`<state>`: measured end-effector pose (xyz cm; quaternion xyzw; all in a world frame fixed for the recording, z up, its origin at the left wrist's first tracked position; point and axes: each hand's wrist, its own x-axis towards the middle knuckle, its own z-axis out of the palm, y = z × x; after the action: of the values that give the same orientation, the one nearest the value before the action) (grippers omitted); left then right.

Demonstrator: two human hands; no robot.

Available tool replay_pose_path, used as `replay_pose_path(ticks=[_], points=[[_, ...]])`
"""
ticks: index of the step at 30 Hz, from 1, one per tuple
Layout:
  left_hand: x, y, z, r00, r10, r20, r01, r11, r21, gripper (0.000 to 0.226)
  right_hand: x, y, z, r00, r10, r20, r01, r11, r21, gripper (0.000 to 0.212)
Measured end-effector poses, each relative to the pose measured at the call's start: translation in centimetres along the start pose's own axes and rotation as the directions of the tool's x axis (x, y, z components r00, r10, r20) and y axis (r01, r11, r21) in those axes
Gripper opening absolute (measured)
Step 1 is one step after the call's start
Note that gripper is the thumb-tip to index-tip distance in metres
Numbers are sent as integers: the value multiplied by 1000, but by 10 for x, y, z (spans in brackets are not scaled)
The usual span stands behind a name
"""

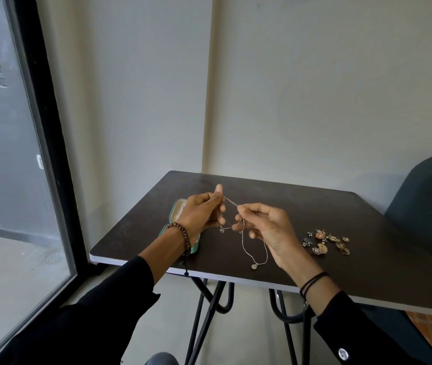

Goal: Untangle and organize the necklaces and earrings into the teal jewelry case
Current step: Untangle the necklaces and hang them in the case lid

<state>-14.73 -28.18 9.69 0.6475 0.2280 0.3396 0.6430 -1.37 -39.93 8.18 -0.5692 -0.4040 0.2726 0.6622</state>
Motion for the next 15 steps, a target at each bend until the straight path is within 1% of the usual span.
replay_pose_path(ticks=[3, 5, 7, 11, 13, 15], points=[[-1, 4, 2, 1000, -1, 18, 2, 1000, -26, 38, -2, 1, 4, 997, -78, -1, 77, 987, -140, 14], [-2, 8, 4, 1000, 4, 29, -3, 1000, -20, 38, -4, 2, 8, 994, -109, 5, 108, 980, -168, 8], [-2, 10, 5, 999, 6, 40, -6, 1000, -6, 39, -4, 1, 14, 995, -100, 12, 101, 984, -147, 6], [-3, 13, 6, 999, 9, 53, -11, 999, 32, 41, -3, -6, 21, 998, 1, 55, 2, 999, -54, 14], [-4, 16, 6, 998, 9, 68, -12, 999, 35, 41, -2, -7, 22, 996, 28, 90, -22, 998, -65, 15], [-4, 18, 4, 996, 8, 91, -11, 999, 35, 42, -2, -4, 20, 993, 21, 112, -12, 997, -81, 14]])
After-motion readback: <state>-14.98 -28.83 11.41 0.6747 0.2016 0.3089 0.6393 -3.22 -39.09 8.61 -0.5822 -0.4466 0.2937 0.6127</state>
